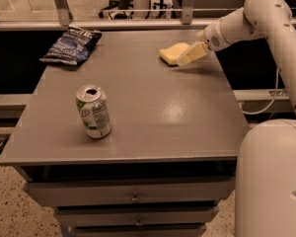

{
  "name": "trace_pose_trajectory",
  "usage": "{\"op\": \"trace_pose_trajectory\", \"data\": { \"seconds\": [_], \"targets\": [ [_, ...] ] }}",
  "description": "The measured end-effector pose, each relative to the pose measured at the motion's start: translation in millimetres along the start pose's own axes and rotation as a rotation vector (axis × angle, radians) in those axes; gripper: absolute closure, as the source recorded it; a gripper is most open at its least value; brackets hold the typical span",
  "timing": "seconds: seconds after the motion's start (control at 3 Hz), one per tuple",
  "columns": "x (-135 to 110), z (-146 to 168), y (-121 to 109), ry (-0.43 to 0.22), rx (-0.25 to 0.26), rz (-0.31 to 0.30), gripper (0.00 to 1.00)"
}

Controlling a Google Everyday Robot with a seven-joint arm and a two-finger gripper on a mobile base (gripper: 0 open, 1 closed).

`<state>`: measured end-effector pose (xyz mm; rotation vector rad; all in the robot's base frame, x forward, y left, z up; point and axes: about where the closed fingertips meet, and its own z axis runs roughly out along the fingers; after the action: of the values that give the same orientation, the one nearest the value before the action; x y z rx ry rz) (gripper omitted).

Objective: Move sponge near 7up can

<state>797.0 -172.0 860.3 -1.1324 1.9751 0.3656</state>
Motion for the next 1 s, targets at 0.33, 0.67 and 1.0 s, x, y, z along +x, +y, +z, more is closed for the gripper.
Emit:
{"op": "trace_pose_trajectory", "data": {
  "seconds": [0.33,0.67,1.0],
  "targets": [
    [6.9,2.3,-2.3,0.007,0.002,0.007,0.39],
    [5.4,1.9,-1.1,0.000,-0.006,0.003,0.62],
    [-7.3,-3.4,5.7,-0.027,-0.027,-0.026,0.86]
  ]
}}
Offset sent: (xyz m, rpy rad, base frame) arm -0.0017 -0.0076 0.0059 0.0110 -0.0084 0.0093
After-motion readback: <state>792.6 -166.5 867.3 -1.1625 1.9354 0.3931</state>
